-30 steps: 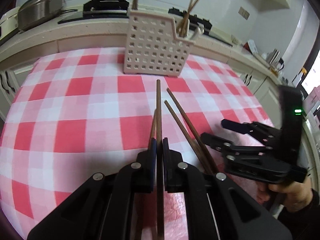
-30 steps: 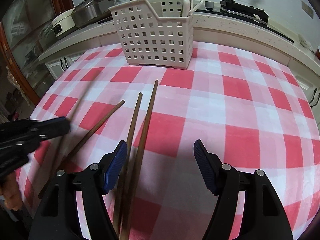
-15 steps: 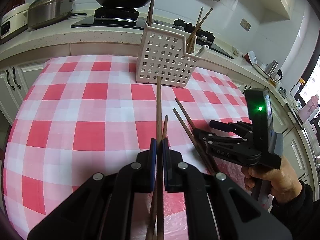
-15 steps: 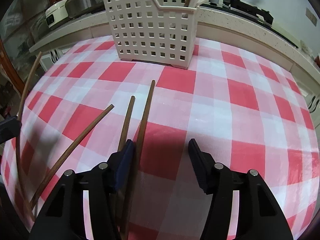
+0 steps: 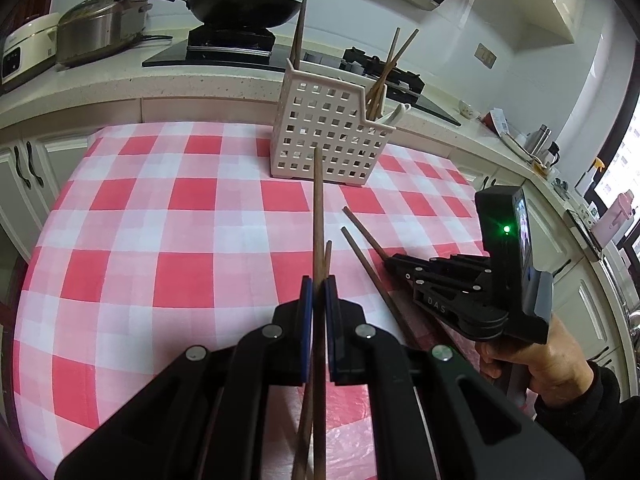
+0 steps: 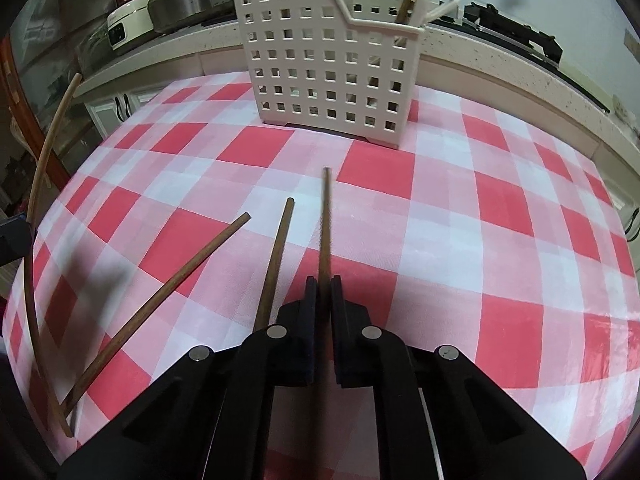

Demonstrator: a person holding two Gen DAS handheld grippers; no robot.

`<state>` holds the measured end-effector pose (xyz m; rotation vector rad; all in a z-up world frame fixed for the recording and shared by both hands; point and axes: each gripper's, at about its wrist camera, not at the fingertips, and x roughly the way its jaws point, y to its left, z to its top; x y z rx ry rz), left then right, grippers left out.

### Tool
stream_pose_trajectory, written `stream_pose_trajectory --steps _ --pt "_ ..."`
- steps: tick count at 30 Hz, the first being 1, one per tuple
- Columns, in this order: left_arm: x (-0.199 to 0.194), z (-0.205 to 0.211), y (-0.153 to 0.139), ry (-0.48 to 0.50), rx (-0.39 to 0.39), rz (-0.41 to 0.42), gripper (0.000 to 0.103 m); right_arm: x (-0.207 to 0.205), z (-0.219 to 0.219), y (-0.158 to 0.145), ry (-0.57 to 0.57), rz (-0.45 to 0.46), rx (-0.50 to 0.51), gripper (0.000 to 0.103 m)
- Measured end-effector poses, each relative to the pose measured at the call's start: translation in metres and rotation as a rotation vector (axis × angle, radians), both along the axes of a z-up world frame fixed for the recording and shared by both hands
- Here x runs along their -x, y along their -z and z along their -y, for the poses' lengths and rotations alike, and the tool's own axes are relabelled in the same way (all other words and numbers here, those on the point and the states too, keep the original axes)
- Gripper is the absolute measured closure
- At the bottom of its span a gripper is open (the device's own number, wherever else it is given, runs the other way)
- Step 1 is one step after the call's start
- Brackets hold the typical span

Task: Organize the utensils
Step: 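Lift both held chopsticks upright toward the basket with both grippers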

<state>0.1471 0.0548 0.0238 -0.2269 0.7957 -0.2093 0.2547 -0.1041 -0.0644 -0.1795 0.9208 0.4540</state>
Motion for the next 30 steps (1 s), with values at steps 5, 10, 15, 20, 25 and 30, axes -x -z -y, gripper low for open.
stream_pose_trajectory --steps 5,10,15,20,25,30 --pt "0.0 0.004 -0.003 0.009 -0.003 0.006 0.097 0.007 0.007 -0.012 0.004 0.016 -0.023 0.095" --pt "0.004 0.008 -0.008 0.014 -0.009 0.021 0.097 0.016 0.018 -0.035 0.011 0.055 -0.053 0.095" --pt "0.007 0.01 -0.016 0.012 -0.014 0.04 0.097 0.03 0.029 -0.062 0.009 0.099 -0.08 0.095" --pt "0.012 0.015 -0.029 0.022 -0.02 0.071 0.097 0.041 0.042 -0.082 0.018 0.135 -0.107 0.095" --pt "0.018 0.02 -0.037 0.029 -0.026 0.089 0.097 0.053 0.054 -0.096 0.029 0.164 -0.114 0.095" --pt "0.023 0.024 -0.045 0.031 -0.034 0.11 0.097 0.062 0.064 -0.104 0.034 0.177 -0.127 0.095"
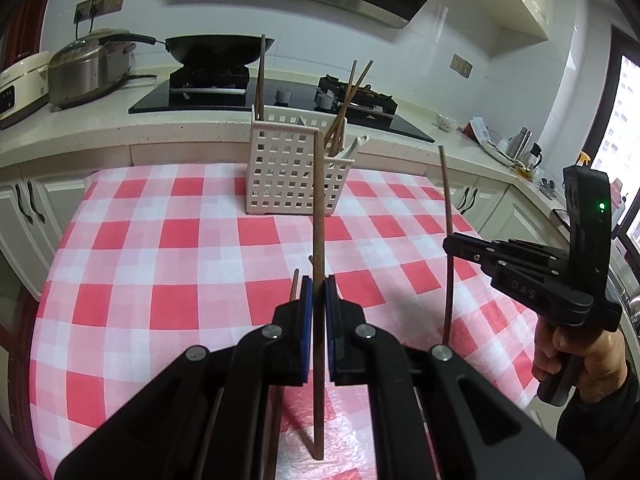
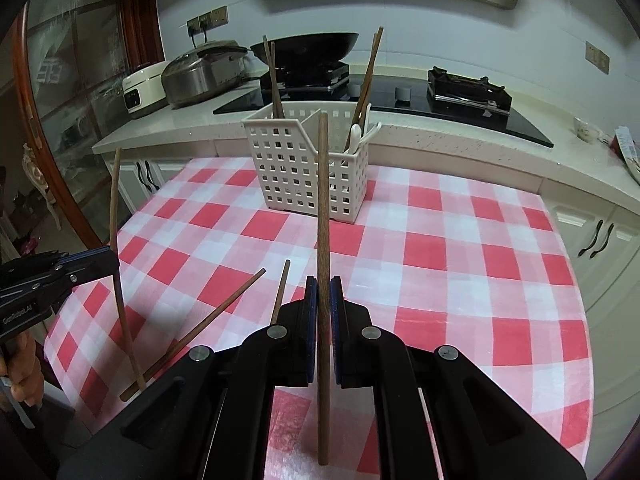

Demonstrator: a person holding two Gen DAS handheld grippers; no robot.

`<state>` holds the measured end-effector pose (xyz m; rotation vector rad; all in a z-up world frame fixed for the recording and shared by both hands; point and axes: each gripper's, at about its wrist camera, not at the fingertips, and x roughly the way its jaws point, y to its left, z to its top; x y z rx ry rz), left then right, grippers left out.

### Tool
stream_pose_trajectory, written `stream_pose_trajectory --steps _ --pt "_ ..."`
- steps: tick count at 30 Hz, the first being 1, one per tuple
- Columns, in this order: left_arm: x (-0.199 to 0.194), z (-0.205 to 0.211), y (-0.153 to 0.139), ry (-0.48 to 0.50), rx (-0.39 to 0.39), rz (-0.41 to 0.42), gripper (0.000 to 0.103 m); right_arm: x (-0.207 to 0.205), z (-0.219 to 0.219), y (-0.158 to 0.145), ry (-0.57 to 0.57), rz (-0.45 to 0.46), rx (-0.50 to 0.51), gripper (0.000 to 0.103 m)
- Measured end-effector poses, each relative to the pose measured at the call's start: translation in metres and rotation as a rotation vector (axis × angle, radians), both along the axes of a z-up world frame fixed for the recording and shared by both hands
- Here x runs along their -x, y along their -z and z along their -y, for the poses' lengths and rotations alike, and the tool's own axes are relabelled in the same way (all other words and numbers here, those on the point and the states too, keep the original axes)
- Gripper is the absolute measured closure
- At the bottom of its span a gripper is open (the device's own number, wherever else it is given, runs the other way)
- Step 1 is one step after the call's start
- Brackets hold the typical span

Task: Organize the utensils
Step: 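Lift both held chopsticks upright toward the basket with both grippers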

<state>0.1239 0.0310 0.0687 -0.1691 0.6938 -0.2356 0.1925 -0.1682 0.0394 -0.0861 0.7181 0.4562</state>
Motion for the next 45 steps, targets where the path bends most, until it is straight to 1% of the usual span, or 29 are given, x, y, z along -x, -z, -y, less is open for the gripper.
stream_pose_trajectory --steps 5,13,15,20,25,33,35,39,43,45 --pt "0.003 0.002 -0.006 -0.001 -0.006 0.014 0.097 0.007 0.008 -0.005 0.012 0.007 -0.022 0.096" --pt "-0.001 0.002 -0.013 0.005 -0.008 0.025 0.097 0.003 0.016 -0.012 0.028 0.006 -0.05 0.096" --pt "-0.003 0.002 -0.019 0.006 -0.016 0.037 0.097 0.0 0.013 -0.02 0.026 0.021 -0.049 0.096" --pt "-0.017 0.0 -0.044 0.011 -0.03 0.082 0.097 -0.014 0.004 -0.042 0.009 0.055 -0.055 0.096" --pt "-0.04 -0.004 -0.076 0.018 -0.048 0.121 0.097 -0.037 -0.005 -0.067 -0.001 0.079 -0.07 0.096" --pt "-0.087 -0.009 -0.127 0.011 -0.062 0.172 0.097 -0.076 -0.024 -0.106 -0.009 0.12 -0.081 0.096" --pt "-0.101 -0.007 -0.141 0.007 -0.077 0.185 0.097 -0.087 -0.029 -0.114 -0.013 0.126 -0.082 0.096" --pt "-0.127 -0.005 -0.164 0.0 -0.108 0.211 0.097 -0.105 -0.037 -0.123 -0.023 0.127 -0.079 0.096" --pt "-0.155 -0.002 -0.177 -0.022 -0.14 0.225 0.097 -0.117 -0.041 -0.124 -0.031 0.126 -0.077 0.096" --pt "-0.169 -0.002 -0.182 -0.028 -0.138 0.229 0.097 -0.124 -0.042 -0.124 -0.032 0.122 -0.077 0.096"
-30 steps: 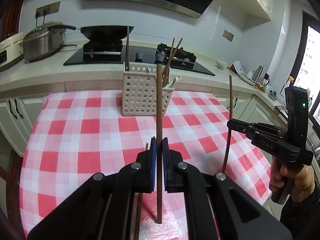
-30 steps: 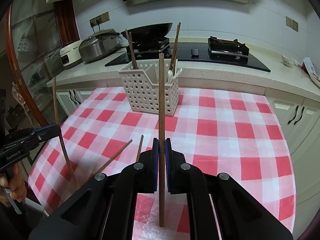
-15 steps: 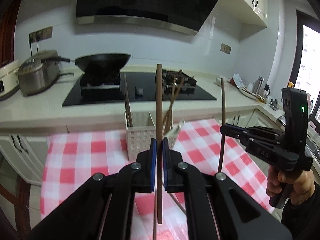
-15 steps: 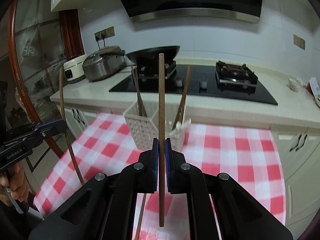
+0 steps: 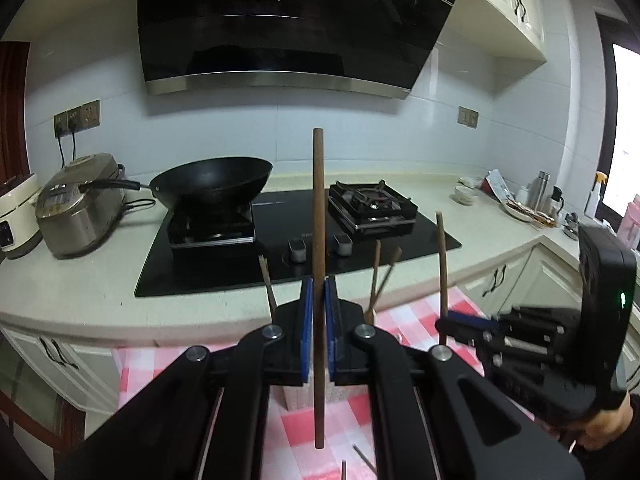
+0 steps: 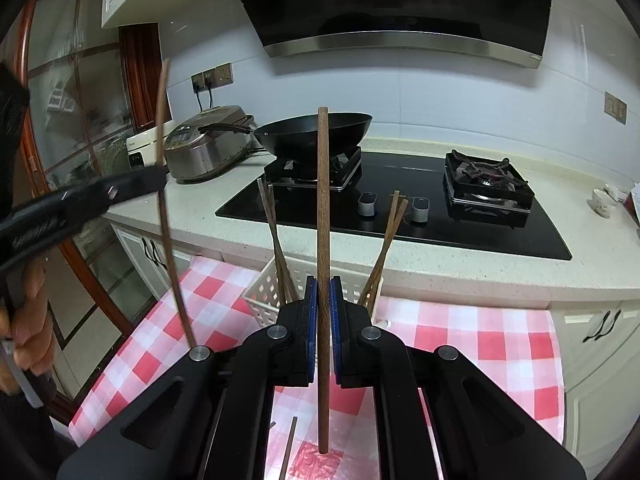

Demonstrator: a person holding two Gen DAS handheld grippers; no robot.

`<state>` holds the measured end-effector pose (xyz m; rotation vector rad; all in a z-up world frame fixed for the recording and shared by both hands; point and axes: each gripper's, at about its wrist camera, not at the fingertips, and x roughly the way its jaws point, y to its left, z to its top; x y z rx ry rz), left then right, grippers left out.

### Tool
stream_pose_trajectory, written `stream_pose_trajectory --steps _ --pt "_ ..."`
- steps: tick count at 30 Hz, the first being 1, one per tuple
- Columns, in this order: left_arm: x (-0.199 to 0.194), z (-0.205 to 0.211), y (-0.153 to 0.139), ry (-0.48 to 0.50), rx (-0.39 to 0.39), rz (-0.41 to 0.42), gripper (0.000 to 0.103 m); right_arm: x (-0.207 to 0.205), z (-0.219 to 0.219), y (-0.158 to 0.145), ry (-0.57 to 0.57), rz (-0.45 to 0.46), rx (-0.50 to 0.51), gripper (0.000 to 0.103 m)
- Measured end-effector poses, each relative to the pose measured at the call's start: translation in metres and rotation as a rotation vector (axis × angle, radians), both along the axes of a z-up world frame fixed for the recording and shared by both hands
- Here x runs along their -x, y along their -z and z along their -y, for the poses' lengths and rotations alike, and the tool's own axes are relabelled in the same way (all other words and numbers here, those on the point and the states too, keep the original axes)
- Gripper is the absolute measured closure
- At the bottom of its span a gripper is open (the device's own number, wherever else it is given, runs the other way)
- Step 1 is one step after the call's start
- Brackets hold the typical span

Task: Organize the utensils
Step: 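Lift both held chopsticks upright toward the basket with both grippers, then lower both chopsticks into the white basket with both grippers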

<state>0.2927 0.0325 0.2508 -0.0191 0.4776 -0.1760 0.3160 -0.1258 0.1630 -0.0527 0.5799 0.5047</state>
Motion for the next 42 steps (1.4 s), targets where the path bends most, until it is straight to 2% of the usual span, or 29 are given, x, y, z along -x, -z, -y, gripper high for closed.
stream_pose_trajectory --steps 8,15,26,42 --pt "-0.053 0.004 -0.01 -0.029 -0.014 0.031 0.097 -0.019 0.001 0.0 0.007 -0.002 -0.005 0.096" --pt "-0.091 0.008 0.007 -0.041 -0.006 0.013 0.097 -0.033 0.0 -0.01 0.017 0.022 -0.02 0.096" --pt "-0.107 0.011 0.035 -0.06 -0.003 0.017 0.097 -0.055 -0.011 -0.03 0.063 0.078 -0.068 0.096" --pt "-0.119 0.008 0.072 -0.076 0.012 -0.019 0.097 -0.079 -0.028 -0.018 0.134 0.114 -0.076 0.096"
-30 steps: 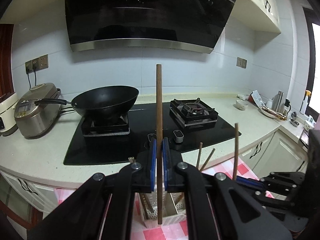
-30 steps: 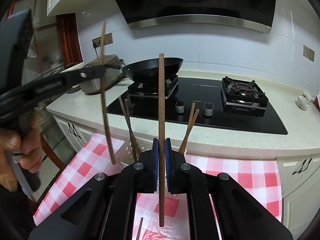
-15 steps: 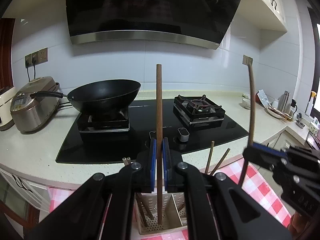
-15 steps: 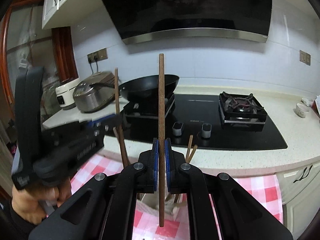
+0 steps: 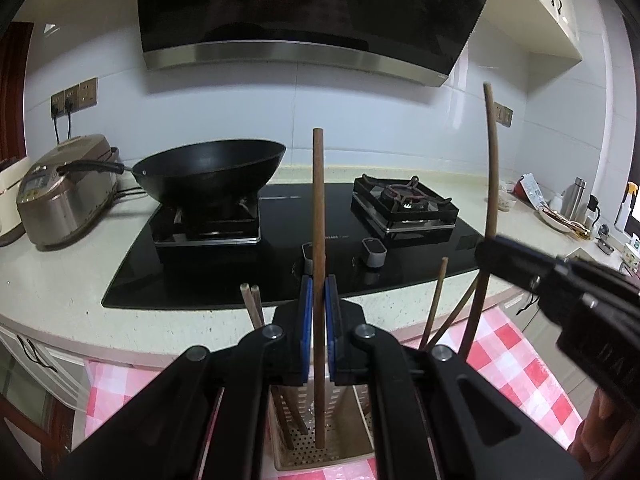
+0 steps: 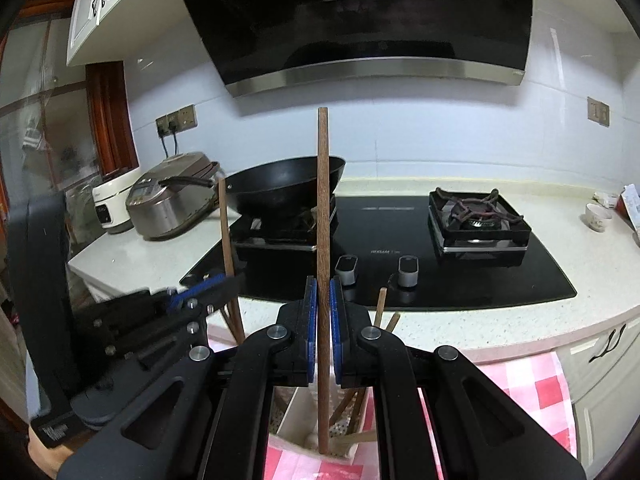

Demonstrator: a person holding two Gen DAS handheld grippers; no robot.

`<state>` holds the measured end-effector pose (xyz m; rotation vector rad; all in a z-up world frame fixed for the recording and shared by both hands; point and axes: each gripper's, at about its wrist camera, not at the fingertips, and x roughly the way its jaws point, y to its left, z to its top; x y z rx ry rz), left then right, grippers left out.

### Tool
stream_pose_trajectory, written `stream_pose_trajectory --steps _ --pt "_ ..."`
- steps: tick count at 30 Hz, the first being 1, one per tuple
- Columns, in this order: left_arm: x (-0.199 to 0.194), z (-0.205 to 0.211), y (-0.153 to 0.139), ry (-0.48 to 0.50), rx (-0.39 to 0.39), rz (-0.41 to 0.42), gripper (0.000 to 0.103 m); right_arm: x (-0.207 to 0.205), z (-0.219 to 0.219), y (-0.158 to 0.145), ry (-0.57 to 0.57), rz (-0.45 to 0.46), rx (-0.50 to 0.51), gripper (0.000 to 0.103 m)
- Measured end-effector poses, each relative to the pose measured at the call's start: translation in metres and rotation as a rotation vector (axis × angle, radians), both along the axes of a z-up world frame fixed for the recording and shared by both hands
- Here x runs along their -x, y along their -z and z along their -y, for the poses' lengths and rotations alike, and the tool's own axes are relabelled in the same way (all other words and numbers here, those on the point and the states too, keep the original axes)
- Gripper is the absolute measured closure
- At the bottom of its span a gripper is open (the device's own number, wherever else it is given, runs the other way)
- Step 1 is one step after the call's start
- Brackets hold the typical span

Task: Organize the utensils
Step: 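Lower both chopsticks into the white basket with both grippers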

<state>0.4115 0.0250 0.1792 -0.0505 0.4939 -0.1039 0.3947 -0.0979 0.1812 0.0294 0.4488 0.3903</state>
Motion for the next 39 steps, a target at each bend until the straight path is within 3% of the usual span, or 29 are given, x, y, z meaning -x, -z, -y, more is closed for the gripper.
stream_pose_trajectory --steps 10,27,39 --pt "-0.005 0.007 0.034 0.009 -0.008 -0.042 0.097 -0.007 -0.003 0.01 0.011 0.003 -0.007 0.096" --pt "-0.005 0.006 0.059 0.017 -0.015 -0.089 0.097 -0.013 -0.008 0.023 0.017 -0.006 -0.006 0.096" --pt "0.068 -0.026 0.049 0.033 0.105 -0.025 0.091 -0.018 -0.017 0.034 0.036 -0.008 -0.009 0.096"
